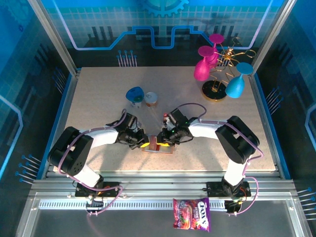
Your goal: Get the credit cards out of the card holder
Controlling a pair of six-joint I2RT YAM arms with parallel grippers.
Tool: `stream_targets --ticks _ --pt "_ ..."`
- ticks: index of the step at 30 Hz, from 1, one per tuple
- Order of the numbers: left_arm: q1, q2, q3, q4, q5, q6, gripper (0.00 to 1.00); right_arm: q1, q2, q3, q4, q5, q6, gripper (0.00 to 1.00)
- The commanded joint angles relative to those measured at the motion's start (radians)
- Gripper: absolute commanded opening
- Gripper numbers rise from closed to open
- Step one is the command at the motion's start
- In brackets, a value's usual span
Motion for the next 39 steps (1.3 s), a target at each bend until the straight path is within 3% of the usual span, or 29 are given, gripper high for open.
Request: stream_targets --ticks 1,20,39 --pt "0.006 0.022 0.011 -0.052 -0.016 0.025 0.09 -0.015 0.024 -0.025 0.057 -0.035 0.03 0.29" --pt "0.006 0.012 0.015 -0.076 -0.026 0.028 0.08 -0.033 0.017 -0.098 0.16 -0.057 0.077 0.18" --pt "0.006 0.008 0.022 -0.083 -0.031 0.026 0.08 -0.068 -0.038 -0.148 0.14 -0.064 0.051 0.07"
